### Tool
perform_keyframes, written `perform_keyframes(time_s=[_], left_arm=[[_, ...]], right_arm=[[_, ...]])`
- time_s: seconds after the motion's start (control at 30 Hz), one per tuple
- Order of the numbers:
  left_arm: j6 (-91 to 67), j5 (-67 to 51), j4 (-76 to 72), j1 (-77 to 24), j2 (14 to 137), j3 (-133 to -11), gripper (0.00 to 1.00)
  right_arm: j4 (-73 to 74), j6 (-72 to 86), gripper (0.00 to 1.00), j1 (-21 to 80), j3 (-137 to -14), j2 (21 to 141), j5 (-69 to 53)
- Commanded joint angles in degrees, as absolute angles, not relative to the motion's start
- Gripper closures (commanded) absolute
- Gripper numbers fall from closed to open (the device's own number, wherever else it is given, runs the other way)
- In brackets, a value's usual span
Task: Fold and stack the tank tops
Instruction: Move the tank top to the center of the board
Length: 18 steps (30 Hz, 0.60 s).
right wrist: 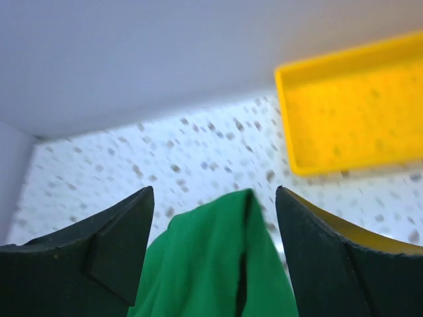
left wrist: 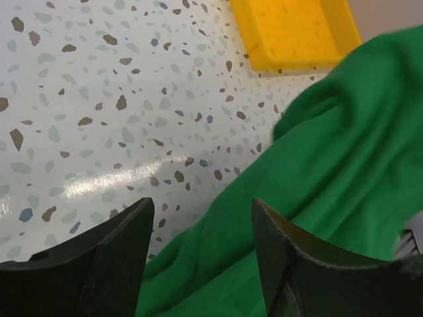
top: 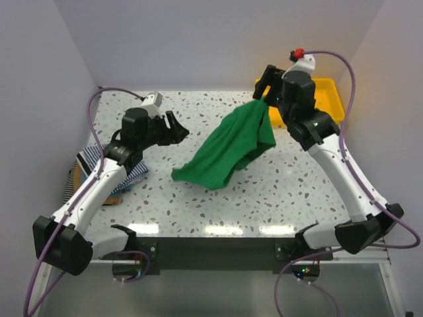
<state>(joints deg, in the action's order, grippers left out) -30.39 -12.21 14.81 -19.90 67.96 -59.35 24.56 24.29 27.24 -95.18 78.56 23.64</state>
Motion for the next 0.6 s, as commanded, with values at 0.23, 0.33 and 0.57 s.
perform_keyframes(time_s=[0.23,0.33,0.57], left_arm=[[-36.64,-6.86,14.86,-19.69,64.60,-42.82,0.43],[-39.98,-3.79,16.34,-21.26,61.97,-35.87,0.49],[-54.98,10.80,27.49,-30.14,55.73,-28.75,0.53]], right_arm=[[30.05,32.69,0.32,33.02,-64.45,70.67,17.92],[31.29,36.29,0.36,43.22,-56.27,66.55,20.13],[33.75,49.47,0.37,61.86,-45.80,64.51,21.36]])
